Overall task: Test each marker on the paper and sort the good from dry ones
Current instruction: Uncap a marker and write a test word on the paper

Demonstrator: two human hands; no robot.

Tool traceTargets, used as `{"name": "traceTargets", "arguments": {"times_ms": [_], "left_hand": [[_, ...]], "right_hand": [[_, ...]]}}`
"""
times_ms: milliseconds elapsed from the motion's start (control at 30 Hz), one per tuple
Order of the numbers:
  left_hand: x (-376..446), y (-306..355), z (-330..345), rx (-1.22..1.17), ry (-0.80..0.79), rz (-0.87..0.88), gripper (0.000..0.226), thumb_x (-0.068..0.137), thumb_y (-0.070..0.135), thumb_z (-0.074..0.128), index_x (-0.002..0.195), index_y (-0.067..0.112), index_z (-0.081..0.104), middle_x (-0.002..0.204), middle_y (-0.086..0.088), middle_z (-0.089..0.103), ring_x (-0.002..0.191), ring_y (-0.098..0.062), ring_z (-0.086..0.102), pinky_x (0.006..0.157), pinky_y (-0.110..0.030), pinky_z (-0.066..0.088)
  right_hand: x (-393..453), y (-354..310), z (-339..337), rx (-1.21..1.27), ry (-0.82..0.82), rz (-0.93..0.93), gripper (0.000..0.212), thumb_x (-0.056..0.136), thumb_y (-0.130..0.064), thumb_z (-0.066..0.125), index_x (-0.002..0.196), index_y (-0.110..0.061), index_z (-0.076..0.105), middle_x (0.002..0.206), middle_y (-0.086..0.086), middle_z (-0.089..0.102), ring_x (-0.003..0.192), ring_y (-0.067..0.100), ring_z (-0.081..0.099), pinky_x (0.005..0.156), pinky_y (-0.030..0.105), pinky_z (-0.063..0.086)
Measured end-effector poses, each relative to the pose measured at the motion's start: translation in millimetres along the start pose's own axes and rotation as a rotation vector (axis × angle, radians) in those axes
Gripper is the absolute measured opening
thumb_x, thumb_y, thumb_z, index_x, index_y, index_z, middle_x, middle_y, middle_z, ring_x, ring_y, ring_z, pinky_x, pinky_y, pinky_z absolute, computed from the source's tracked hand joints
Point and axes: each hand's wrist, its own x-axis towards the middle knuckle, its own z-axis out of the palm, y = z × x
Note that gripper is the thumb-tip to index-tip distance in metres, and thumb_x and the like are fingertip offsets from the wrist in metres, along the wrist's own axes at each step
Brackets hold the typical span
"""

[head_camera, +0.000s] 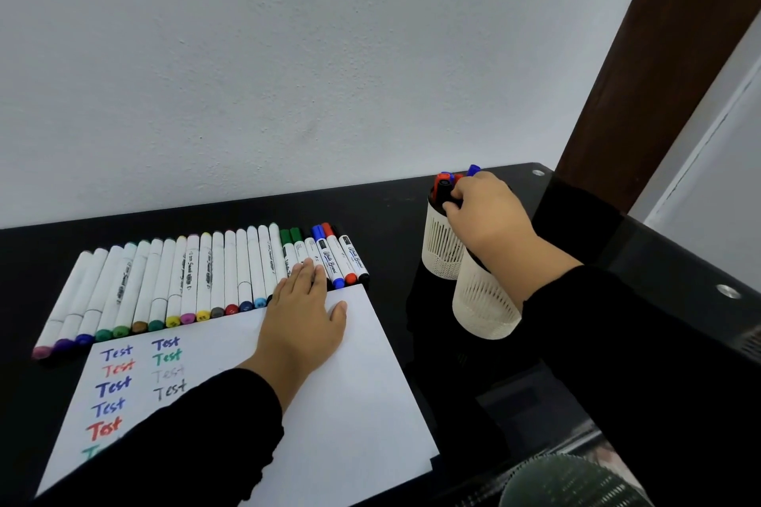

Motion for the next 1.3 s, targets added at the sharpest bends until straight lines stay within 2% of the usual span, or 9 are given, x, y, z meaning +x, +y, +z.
{"name": "traceTargets", "arguments": {"times_ms": [200,333,500,667,800,933,1067,1200,1300], "left_hand": [[-1,1,-2,-0.003,-0.004,-0.008,0.065,0.099,0.046,0.022,0.150,0.012,-0.002,0.158,-0.005,-0.006,0.145,-0.019,-0.006,0.116,-0.032,0.000],[-2,1,-4,-0.008,-0.012,-0.011,0.065,0.099,0.046,0.022,0.150,0.012,-0.002,0.157,-0.005,-0.007,0.145,-0.019,-0.007,0.115,-0.032,0.000],[-2,1,-5,-0.016,-0.011,-0.009,0.065,0.099,0.046,0.022,0.150,0.013,-0.001,0.158,-0.005,-0.007,0.145,-0.019,-0.006,0.115,-0.032,-0.001],[0,0,-2,-0.043,0.013,0.005,0.065,0.099,0.046,0.023,0.150,0.013,0.000,0.158,-0.004,-0.006,0.144,-0.019,-0.006,0.115,-0.031,-0.001],[0,-3,3,-0.055,0.070,0.031,0.064,0.098,0.044,0.024,0.150,0.012,0.003,0.158,-0.005,-0.003,0.145,-0.018,-0.005,0.115,-0.030,-0.002],[1,-5,5,-0.075,0.086,0.035,0.064,0.098,0.044,0.025,0.150,0.012,0.004,0.158,-0.005,-0.002,0.145,-0.017,-0.004,0.115,-0.029,-0.002],[2,-5,7,-0.084,0.086,0.036,0.064,0.098,0.042,0.026,0.150,0.011,0.004,0.158,-0.005,-0.002,0.145,-0.018,-0.004,0.115,-0.030,-0.002],[0,-6,7,-0.100,0.086,0.039,0.064,0.098,0.042,0.026,0.150,0.011,0.004,0.158,-0.006,-0.002,0.145,-0.018,-0.004,0.115,-0.029,-0.003],[0,-7,6,-0.140,0.075,0.035,0.064,0.099,0.042,0.027,0.150,0.011,0.004,0.158,-0.005,-0.003,0.144,-0.017,-0.005,0.114,-0.028,-0.003]], "right_hand": [[-5,-3,-2,0.010,0.024,-0.013,0.033,0.098,-0.021,0.046,0.125,-0.004,0.055,0.126,0.012,0.044,0.110,0.027,0.051,0.090,0.032,0.041],[-12,-14,-2,0.035,0.076,-0.060,0.027,0.098,-0.020,0.045,0.115,-0.005,0.058,0.122,0.010,0.046,0.107,0.026,0.050,0.084,0.029,0.039],[-22,-36,12,0.074,0.042,-0.138,0.026,0.098,-0.023,0.046,0.116,-0.009,0.057,0.121,0.008,0.049,0.107,0.022,0.051,0.088,0.031,0.045],[-22,-52,44,0.131,-0.137,-0.078,0.025,0.097,-0.023,0.049,0.119,-0.014,0.057,0.120,0.005,0.051,0.103,0.019,0.054,0.083,0.027,0.045],[-16,-57,71,0.219,-0.264,0.034,0.025,0.096,-0.024,0.050,0.115,-0.015,0.063,0.114,0.003,0.063,0.103,0.018,0.058,0.081,0.028,0.047],[-7,-59,89,0.277,-0.333,0.091,0.028,0.096,-0.028,0.050,0.107,-0.011,0.070,0.102,0.005,0.069,0.094,0.018,0.063,0.080,0.030,0.052],[2,-64,103,0.304,-0.388,0.162,0.028,0.095,-0.030,0.053,0.107,-0.010,0.069,0.103,0.005,0.068,0.093,0.018,0.063,0.082,0.029,0.052],[8,-66,109,0.291,-0.399,0.203,0.026,0.091,-0.031,0.057,0.102,-0.010,0.068,0.092,0.004,0.068,0.080,0.015,0.062,0.062,0.025,0.047],[8,-68,107,0.310,-0.391,0.286,0.020,0.088,-0.029,0.060,0.080,-0.010,0.059,0.068,0.002,0.053,0.058,0.013,0.048,0.047,0.024,0.033]]}}
